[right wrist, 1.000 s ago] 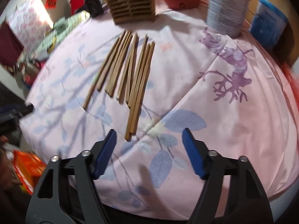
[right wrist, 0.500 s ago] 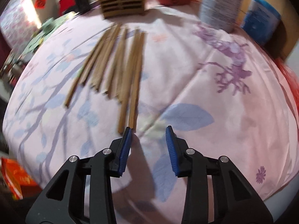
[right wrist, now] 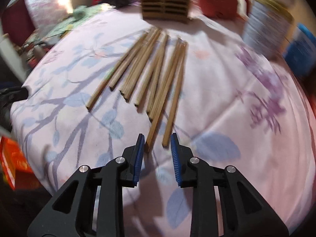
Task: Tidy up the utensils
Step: 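Lower the left gripper onto one bamboo chopstick and close while the right gripper grasps another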
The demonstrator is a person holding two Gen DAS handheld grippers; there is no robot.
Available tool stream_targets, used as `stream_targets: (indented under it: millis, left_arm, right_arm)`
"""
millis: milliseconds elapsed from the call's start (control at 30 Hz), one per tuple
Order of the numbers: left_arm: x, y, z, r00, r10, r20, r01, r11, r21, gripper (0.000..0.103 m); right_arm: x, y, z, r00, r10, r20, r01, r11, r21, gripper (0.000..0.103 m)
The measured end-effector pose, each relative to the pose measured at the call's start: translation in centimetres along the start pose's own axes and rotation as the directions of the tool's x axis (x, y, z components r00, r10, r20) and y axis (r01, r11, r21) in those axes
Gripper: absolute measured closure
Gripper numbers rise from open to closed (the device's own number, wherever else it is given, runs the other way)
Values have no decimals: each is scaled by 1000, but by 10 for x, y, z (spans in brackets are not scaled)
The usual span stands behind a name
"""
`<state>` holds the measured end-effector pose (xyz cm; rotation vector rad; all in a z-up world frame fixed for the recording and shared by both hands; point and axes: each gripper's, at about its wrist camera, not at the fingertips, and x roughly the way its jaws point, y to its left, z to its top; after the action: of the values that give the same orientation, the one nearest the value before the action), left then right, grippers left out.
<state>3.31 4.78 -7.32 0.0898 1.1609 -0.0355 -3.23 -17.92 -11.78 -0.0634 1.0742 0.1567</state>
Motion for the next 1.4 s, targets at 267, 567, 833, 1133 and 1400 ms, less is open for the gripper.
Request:
stream_targets:
  millis: [267,567,833,1133,1400]
  left_arm:
    - [18,-50,3,999,-6,-52,5,1000,-13,5]
    - [42,-68,15,993,-47,-111,54,997,63,5]
    - [52,-71,31,992,-92,-85,104,981,161,5]
    - [62,-78,29,980,-184,-76,196,957,215,5]
    - [67,-79,18,977,-205,-51,211,961,177,19]
  right_arm:
    - [-5,-43,-2,988,153,-19,-153,987,-48,74]
    - [-2,-28,-4,995,104,11,-102,990,-96,76]
    - [-13,-51,-3,999,37,35,-40,996,76,75]
    - [-10,-38,-8,1000,11,18,-12,997,72,76]
    - [-2,-40,-4,999,29,15,-29,999,29,76]
